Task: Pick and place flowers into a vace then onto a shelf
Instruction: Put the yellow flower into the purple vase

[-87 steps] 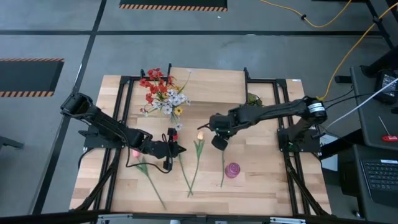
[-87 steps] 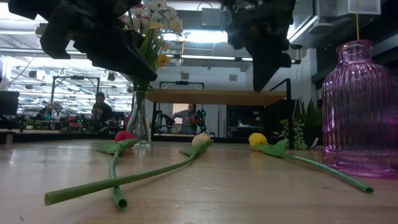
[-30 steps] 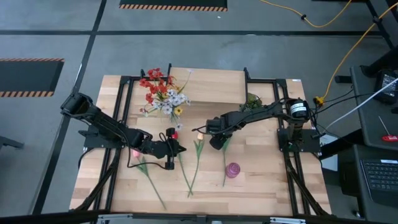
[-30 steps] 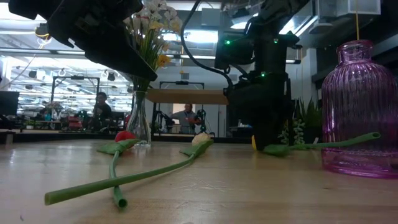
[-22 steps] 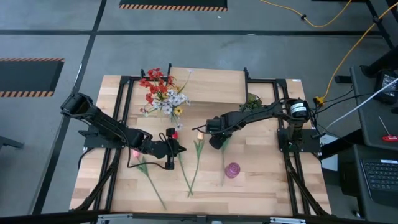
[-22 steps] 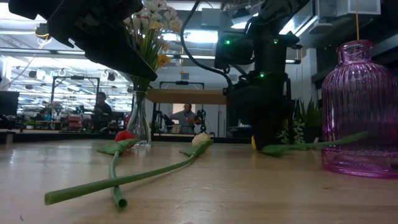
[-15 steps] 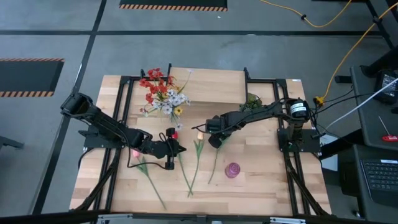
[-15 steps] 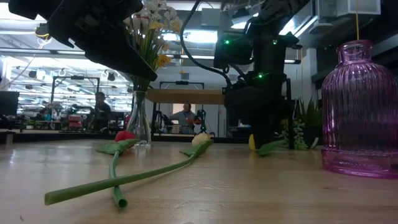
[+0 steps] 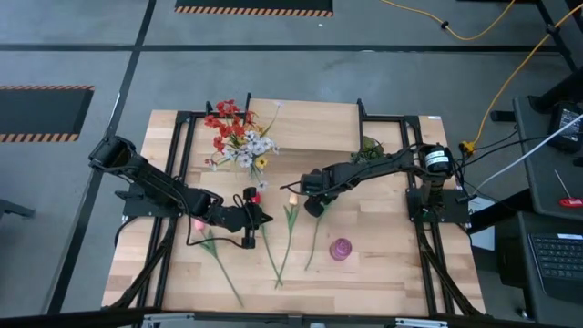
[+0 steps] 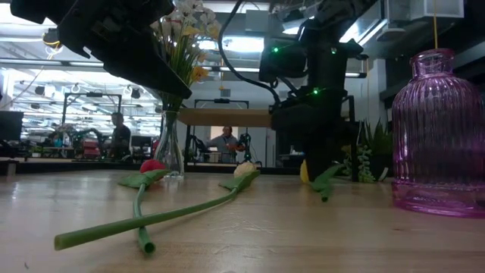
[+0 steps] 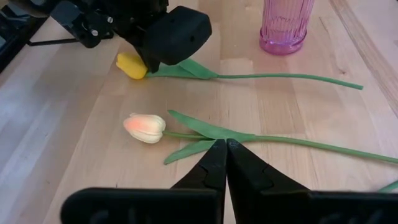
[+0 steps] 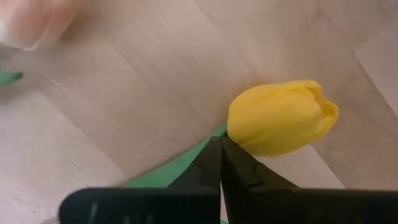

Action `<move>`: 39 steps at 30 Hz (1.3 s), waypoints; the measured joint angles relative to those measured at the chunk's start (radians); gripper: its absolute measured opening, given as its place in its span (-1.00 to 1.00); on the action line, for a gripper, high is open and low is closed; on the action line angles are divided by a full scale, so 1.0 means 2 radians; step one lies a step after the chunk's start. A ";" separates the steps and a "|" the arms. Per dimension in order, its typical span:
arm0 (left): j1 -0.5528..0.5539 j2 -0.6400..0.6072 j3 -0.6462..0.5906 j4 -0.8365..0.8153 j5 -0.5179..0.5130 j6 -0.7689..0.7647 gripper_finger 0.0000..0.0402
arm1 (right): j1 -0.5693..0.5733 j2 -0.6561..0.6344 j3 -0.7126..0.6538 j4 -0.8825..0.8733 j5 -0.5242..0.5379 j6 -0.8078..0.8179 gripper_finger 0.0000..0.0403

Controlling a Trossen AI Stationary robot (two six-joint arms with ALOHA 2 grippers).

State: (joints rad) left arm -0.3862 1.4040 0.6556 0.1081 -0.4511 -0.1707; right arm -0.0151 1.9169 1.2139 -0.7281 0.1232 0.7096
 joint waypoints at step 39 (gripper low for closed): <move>0.000 0.000 0.000 0.000 -0.001 0.000 -0.99 | 0.091 -0.242 0.011 0.003 0.144 -0.031 -1.00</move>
State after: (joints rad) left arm -0.3862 1.4041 0.6552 0.1085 -0.4522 -0.1703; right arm 0.1670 1.4320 1.2350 -0.7215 0.4116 0.6483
